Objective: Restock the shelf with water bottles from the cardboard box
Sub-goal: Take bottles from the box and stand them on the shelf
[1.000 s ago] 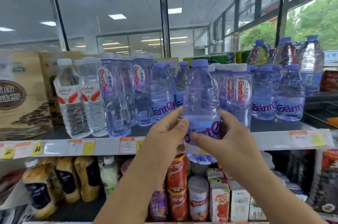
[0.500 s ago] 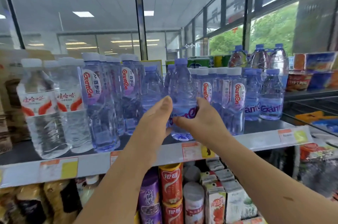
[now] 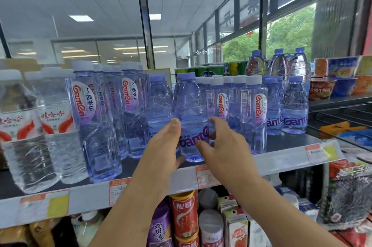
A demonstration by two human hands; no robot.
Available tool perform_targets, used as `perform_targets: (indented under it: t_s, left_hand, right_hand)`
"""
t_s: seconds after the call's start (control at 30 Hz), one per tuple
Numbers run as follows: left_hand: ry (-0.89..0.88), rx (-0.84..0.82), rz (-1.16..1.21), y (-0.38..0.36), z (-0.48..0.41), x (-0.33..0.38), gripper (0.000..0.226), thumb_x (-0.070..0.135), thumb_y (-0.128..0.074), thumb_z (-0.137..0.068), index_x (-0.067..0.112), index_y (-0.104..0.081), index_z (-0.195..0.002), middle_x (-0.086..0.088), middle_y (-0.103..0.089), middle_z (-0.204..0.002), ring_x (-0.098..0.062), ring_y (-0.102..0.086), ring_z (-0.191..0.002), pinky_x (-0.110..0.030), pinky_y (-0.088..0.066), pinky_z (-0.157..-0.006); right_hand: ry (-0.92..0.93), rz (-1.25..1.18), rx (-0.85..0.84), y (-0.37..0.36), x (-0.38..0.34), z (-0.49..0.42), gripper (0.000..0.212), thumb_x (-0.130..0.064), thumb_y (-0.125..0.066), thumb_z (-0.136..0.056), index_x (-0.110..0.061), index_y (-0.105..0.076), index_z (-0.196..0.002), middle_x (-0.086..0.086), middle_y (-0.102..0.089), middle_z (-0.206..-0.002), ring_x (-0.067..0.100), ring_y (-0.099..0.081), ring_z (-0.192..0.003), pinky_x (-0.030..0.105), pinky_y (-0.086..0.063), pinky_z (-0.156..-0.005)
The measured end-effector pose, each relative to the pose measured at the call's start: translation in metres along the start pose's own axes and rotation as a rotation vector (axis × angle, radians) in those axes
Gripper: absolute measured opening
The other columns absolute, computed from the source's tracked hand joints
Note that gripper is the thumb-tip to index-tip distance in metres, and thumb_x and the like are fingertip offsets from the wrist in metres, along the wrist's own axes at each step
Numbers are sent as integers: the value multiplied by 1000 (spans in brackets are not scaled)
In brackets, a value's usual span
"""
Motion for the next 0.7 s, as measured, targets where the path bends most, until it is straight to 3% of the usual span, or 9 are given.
perform_targets:
  t_s: [0.03,0.1,0.2,0.27,0.33,0.43,0.57,0.7]
  left_hand:
    - [11,3,-6,-1,0,2,31,51,-49,-94,31,-70,-105,6,-75,-106,-13,-67,-107,-44,-52,-95]
    - [20,1,-54,-2,-2,4,35,46,-45,-99,30,-74,-88,5,-77,-93,-14,-71,-96,-46,-52,-94]
    - [0,-8,-150,-1,-4,7,44,55,-42,-97,34,-76,-79,5,-76,-90,-13,-70,-89,-46,-51,-93]
    - [4,25,-229,1,-7,6,61,79,-45,-76,24,-70,-80,0,-68,-90,-20,-62,-88,-55,-46,-98]
    - [12,54,-276,2,-7,2,69,88,-42,-55,28,-62,-83,-3,-59,-91,-18,-56,-88,-57,-43,-101]
    - [20,45,-296,0,-5,2,60,89,-44,-61,34,-63,-76,-3,-66,-94,-23,-62,-96,-55,-44,-101]
    - [22,20,-261,4,-6,2,44,84,-46,-65,48,-70,-74,13,-67,-97,-17,-62,-107,-52,-44,-103]
    - [-4,-1,-206,4,-5,2,35,78,-46,-63,55,-70,-74,14,-72,-97,-16,-64,-106,-48,-45,-104]
  right_hand:
    - [1,15,2,-2,0,-2,36,-36,-64,-92,-22,-48,-120,-2,-62,-102,18,-60,-92,28,-42,-73]
    - [25,80,-2,-10,-1,-5,23,-36,-63,-92,-20,-52,-106,-1,-60,-100,18,-56,-85,30,-39,-70]
    - [46,136,-34,-21,-5,-13,20,-34,-60,-93,-20,-46,-91,1,-51,-94,20,-47,-80,31,-35,-68]
    - [53,167,-51,-25,-8,-21,21,-32,-59,-94,-23,-41,-88,0,-46,-92,20,-44,-80,30,-34,-69]
    - [44,202,-61,-28,-9,-28,18,-31,-57,-96,-24,-42,-89,1,-47,-92,21,-46,-80,30,-34,-68]
    - [32,257,-78,-33,-11,-36,16,-28,-55,-96,-19,-43,-89,5,-47,-91,29,-54,-86,31,-35,-69]
    - [33,303,-96,-38,-16,-41,17,-21,-53,-94,-17,-38,-88,7,-43,-88,34,-58,-93,33,-34,-68]
    - [29,310,-83,-38,-14,-40,28,-37,-54,-97,-18,-36,-87,4,-43,-87,31,-54,-86,33,-34,-67]
Point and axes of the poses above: each hand's wrist, its own z-axis away from the middle knuckle, its own y-axis out of the back of the hand, x = y × z, the point moved 6 cm from there along -z, towards the middle knuckle
